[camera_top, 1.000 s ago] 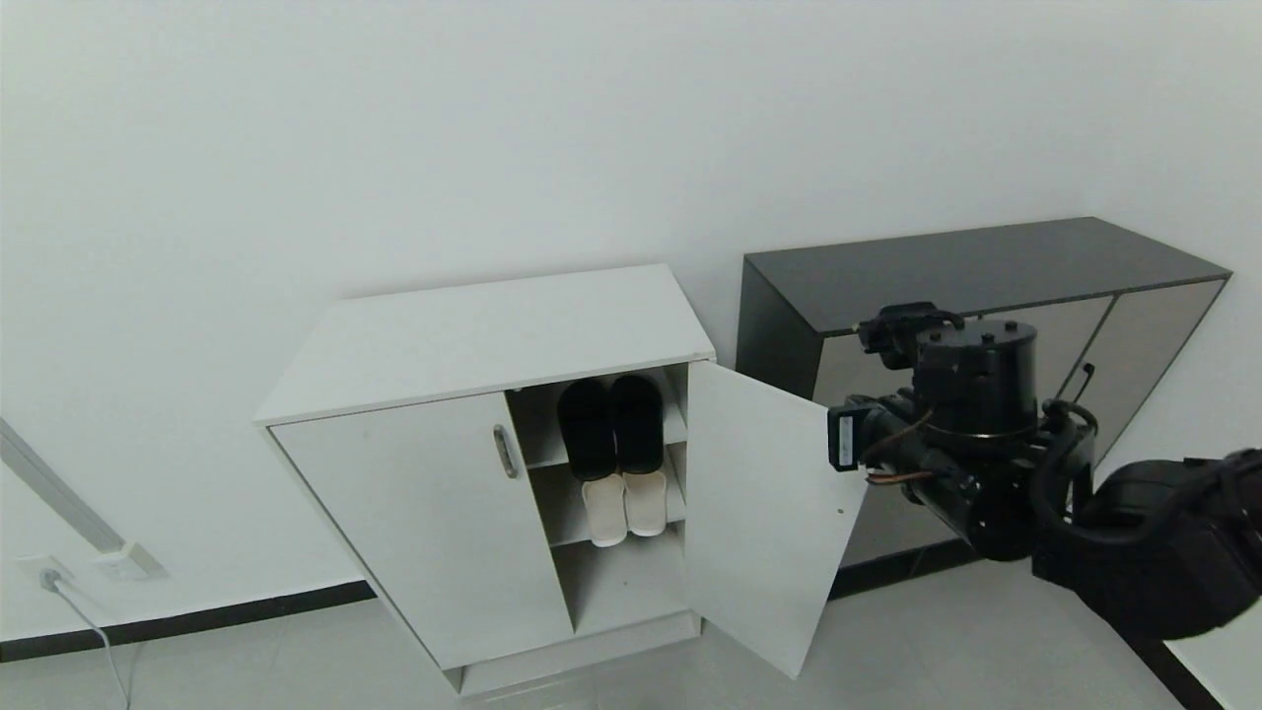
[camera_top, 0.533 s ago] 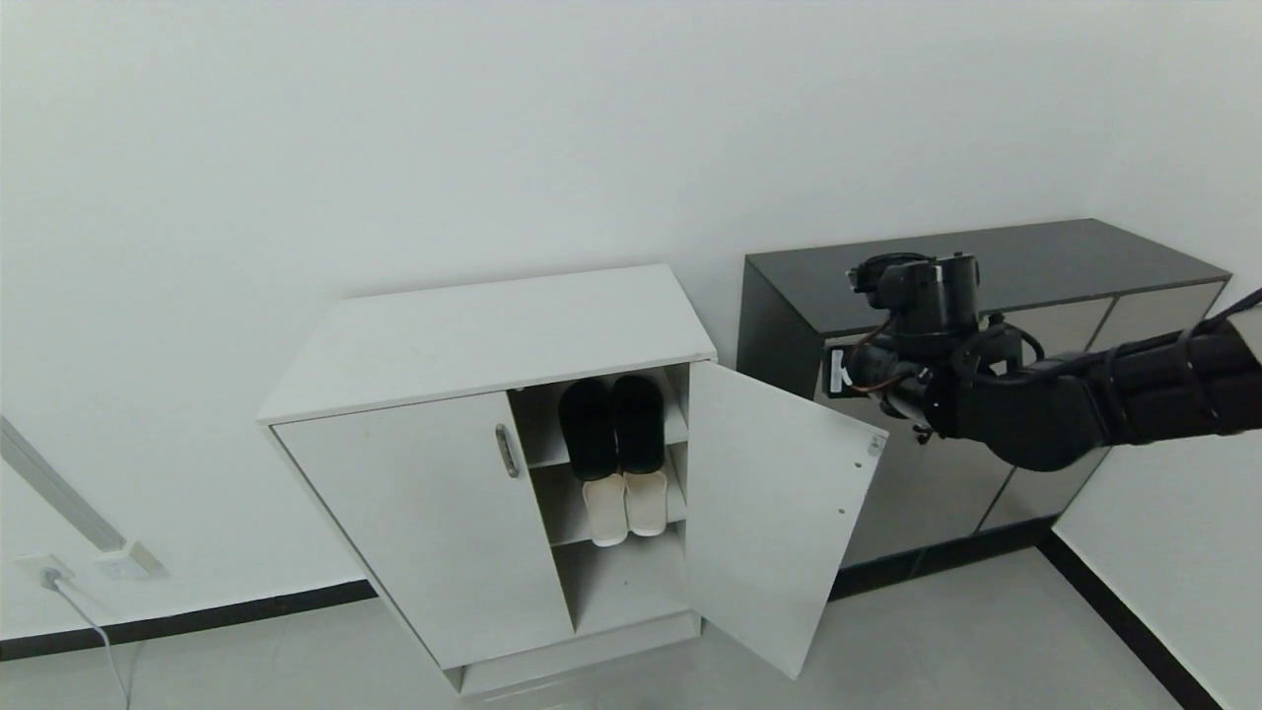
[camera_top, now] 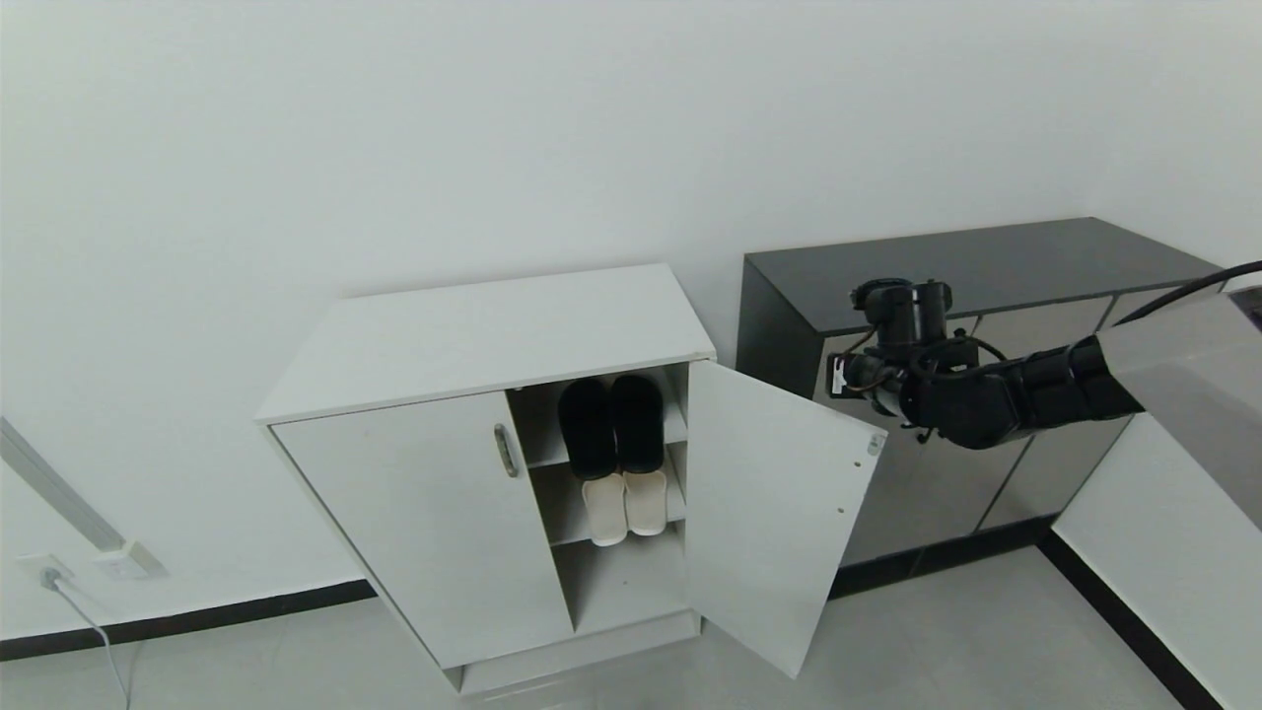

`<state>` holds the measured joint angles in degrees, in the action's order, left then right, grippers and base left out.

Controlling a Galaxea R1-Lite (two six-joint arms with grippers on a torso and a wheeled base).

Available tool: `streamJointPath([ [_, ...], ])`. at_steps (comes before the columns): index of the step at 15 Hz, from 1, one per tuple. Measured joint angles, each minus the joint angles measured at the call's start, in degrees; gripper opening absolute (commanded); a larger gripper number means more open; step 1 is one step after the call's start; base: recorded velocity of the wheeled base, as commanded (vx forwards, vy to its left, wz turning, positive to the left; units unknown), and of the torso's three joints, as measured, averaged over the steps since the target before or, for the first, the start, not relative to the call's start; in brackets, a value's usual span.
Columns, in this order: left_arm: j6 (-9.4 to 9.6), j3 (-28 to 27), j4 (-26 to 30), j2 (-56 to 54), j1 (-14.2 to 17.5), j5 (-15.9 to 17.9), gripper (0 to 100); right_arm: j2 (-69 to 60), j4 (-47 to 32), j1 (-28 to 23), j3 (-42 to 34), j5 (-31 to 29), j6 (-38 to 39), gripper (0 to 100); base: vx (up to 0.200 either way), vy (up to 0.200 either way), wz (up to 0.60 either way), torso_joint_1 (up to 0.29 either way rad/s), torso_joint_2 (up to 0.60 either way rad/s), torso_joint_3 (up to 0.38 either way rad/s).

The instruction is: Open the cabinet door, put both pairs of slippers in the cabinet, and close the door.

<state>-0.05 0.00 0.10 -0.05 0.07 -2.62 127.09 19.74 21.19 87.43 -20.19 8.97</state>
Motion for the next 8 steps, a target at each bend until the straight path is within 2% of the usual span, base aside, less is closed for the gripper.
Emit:
streamJointPath([
  [8, -0.05, 0.0, 0.0, 0.0, 0.0, 0.0, 0, 2.7, -0.3, 0.1, -0.8, 0.6, 1.0, 0, 0.0, 0.0, 0.0, 0.0, 0.0, 0.0],
])
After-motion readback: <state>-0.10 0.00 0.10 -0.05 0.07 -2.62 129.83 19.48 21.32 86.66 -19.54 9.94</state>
